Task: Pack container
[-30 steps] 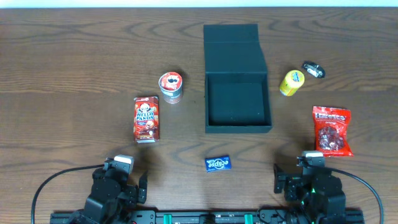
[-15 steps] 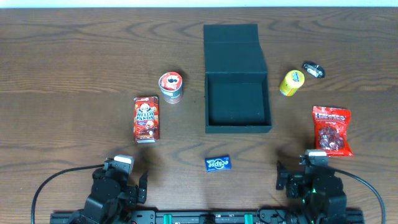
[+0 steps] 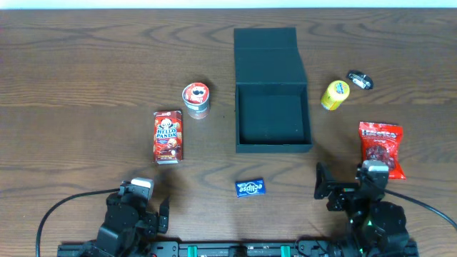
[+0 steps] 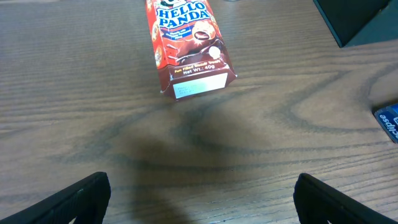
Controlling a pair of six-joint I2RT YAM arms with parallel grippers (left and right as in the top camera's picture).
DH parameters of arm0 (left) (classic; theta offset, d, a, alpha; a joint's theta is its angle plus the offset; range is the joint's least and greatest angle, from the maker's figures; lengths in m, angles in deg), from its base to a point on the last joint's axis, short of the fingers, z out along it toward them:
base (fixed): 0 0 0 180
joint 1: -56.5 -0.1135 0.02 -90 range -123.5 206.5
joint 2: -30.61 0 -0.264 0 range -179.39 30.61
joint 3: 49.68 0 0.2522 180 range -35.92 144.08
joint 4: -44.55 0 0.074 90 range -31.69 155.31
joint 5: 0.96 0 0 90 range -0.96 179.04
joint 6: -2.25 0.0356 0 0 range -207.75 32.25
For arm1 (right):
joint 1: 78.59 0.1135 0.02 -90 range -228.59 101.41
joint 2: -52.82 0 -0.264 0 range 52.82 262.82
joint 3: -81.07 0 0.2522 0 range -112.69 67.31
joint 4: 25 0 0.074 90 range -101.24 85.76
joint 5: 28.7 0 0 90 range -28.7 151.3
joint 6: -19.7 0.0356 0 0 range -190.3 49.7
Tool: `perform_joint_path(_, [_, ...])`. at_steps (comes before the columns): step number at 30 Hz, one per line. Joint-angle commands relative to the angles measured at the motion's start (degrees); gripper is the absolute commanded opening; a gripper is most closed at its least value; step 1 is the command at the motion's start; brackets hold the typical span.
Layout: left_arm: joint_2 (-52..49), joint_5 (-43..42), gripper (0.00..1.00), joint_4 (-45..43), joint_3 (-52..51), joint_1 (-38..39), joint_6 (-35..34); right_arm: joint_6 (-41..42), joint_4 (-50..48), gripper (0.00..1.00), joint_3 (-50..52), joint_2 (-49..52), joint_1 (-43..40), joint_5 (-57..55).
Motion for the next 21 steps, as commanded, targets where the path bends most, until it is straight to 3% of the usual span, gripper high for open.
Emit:
perform_joint_path(1, [0.42,-0.20,0.95,2.01,-1.86,-0.15,-0.31,3.02,-1.95,0.99,0.11,-0.31,0.37,-4.70])
perform_joint_path(8, [0.42,-0.20,0.95,2.01,-1.86,-0.15,-0.31,3.04,0.02,0.99,-2.58,3.87,0.37,-5.07])
perform_joint_path(17, [0.42,0.09,0.95,2.01,-1.86,-0.15,-0.28,5.68,5.14,0.99,-18.47,26.58,0.37,-7.32])
perform_joint_path(21, [0.42,0.81,0.95,2.01,-1.86,-0.15,-0.31,10.08,12.11,0.99,-25.18,35.60,0.09,-10.16])
